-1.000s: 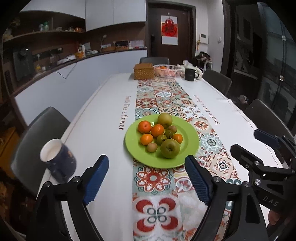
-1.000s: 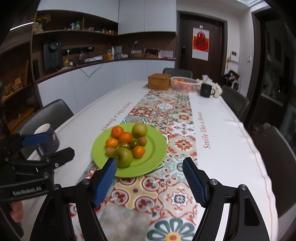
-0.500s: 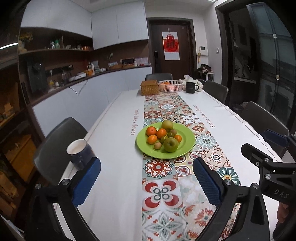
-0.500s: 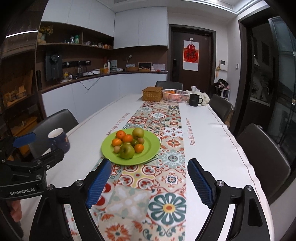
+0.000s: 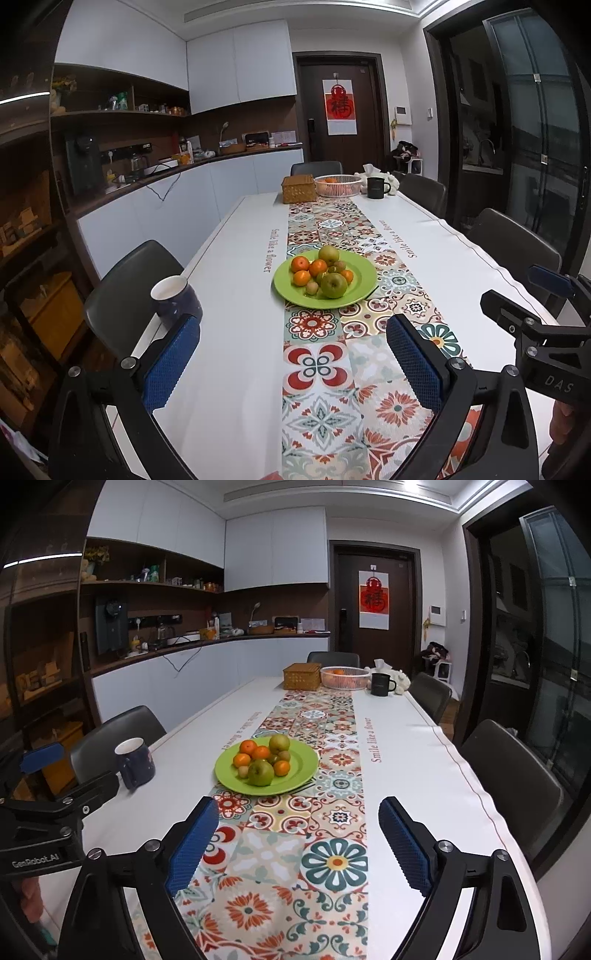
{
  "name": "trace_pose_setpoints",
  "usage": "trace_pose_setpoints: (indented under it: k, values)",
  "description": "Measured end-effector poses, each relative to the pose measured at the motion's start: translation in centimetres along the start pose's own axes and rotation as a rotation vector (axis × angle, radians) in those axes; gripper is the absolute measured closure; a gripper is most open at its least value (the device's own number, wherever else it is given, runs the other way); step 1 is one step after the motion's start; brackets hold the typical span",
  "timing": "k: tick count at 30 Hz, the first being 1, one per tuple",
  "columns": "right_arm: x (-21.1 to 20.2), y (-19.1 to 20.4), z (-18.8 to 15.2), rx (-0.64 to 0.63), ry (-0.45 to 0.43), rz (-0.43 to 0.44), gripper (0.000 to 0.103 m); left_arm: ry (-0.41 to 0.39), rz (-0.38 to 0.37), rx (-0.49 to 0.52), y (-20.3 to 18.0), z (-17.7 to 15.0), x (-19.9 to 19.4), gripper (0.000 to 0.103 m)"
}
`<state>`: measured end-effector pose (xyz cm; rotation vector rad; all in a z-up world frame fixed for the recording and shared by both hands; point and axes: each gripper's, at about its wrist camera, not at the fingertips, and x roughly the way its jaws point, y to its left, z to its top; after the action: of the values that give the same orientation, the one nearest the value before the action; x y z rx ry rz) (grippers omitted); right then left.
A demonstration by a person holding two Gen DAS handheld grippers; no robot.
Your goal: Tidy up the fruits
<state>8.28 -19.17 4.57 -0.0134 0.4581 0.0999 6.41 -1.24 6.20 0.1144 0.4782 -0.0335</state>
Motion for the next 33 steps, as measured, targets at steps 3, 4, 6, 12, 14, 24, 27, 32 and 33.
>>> trace_pose_setpoints:
  k: [3,4,6,12,14,24,27,32,33]
  values:
    - [-0.6,-0.2,-0.4,0.008,-0.003,-0.007,0.014,-0.003,0.002,-0.003,0.0,-0.5,-0.5,0.0]
    - [-0.8,-0.3,-0.5,0.011,-0.004,-0.008,0.014,-0.002,0.001,-0.004,0.0,-0.7,-0.7,0.0]
    - [-1.1,-0.3,-0.7,0.01,-0.005,-0.011,0.014,-0.002,-0.002,-0.005,-0.1,-1.0,-0.9,0.0]
    - [-1.4,-0.1,-1.1,0.007,-0.007,-0.012,0.014,-0.003,-0.004,-0.008,0.0,-1.5,-1.3,0.0]
    - [-1.4,-0.1,-1.1,0.008,-0.007,-0.009,0.014,-0.005,-0.004,-0.009,0.0,-1.5,-1.4,0.0]
    - [-1.8,0.0,-1.5,0.01,-0.01,-0.008,0.014,-0.007,-0.005,-0.015,0.2,-1.4,-1.5,0.0]
    - [-1.7,0.0,-1.5,0.008,-0.01,-0.008,0.014,-0.009,-0.004,-0.012,0.1,-1.4,-1.5,0.0]
    - [-1.8,0.1,-1.5,0.01,-0.011,-0.007,0.014,-0.009,-0.003,-0.012,0.0,-1.4,-1.6,0.0]
    - [-1.9,0.1,-1.6,0.01,-0.011,-0.007,0.014,-0.009,-0.004,-0.012,0.0,-1.4,-1.5,0.0]
